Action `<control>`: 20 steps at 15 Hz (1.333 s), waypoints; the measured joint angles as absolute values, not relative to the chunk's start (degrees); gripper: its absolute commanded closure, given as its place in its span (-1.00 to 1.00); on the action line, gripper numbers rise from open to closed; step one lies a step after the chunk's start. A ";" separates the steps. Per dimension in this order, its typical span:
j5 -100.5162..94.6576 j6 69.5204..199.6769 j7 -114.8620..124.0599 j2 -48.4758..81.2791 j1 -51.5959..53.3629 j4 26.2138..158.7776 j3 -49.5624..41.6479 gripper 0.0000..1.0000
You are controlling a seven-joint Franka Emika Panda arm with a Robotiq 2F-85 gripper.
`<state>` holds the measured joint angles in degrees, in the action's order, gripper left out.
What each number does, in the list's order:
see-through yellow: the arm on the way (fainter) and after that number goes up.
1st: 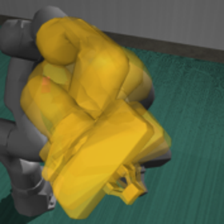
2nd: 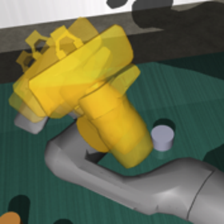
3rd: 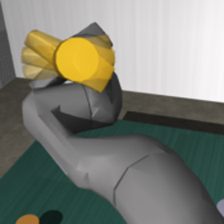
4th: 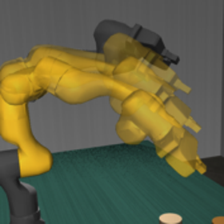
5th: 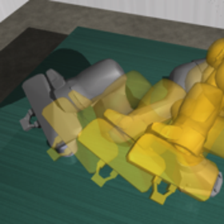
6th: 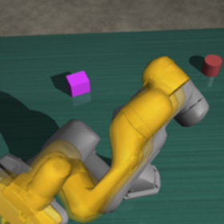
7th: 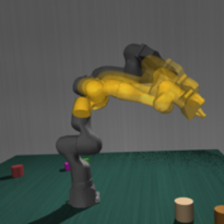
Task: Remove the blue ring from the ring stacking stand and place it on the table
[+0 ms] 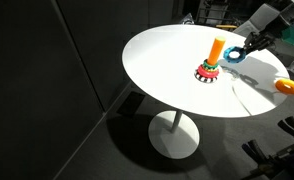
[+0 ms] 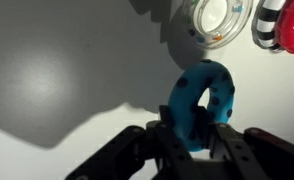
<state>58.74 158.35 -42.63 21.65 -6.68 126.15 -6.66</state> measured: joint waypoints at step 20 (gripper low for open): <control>20.38 141.16 -8.34 15.36 -5.28 127.50 -8.17 -1.00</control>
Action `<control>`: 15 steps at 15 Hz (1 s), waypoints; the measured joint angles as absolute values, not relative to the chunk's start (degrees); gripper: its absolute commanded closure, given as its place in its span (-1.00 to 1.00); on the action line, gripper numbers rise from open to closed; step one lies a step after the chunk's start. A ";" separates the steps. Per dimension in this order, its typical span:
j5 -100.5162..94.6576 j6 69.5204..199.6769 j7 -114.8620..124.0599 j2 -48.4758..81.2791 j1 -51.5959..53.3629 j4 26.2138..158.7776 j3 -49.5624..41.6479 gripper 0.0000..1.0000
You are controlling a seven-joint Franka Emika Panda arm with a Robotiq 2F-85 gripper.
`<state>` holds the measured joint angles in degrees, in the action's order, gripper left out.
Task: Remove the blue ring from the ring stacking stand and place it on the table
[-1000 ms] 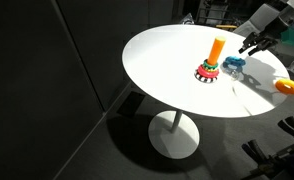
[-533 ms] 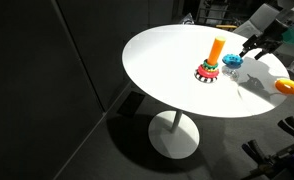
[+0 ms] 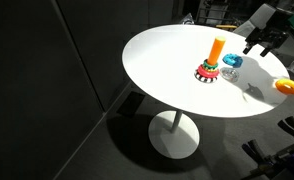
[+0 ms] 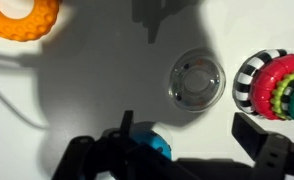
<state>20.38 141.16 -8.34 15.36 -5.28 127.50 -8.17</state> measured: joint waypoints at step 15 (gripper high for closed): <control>8.86 130.77 5.52 7.21 -3.87 126.73 -5.81 -1.00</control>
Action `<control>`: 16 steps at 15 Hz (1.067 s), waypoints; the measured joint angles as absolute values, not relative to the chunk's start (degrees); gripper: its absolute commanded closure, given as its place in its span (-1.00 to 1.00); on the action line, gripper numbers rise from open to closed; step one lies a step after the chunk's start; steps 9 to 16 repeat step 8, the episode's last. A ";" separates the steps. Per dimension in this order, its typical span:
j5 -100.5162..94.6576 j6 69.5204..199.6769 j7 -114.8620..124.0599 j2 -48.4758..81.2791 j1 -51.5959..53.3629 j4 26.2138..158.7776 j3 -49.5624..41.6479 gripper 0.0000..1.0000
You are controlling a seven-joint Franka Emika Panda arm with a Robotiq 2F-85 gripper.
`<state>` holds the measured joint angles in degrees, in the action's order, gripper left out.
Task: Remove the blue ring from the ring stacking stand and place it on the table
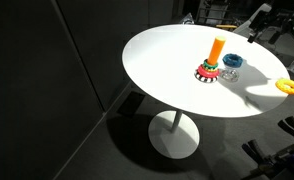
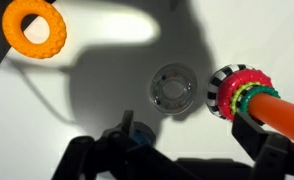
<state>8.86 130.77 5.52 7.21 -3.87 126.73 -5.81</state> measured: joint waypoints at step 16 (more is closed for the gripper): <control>8.05 127.51 5.52 6.46 -3.87 125.92 -5.42 -1.00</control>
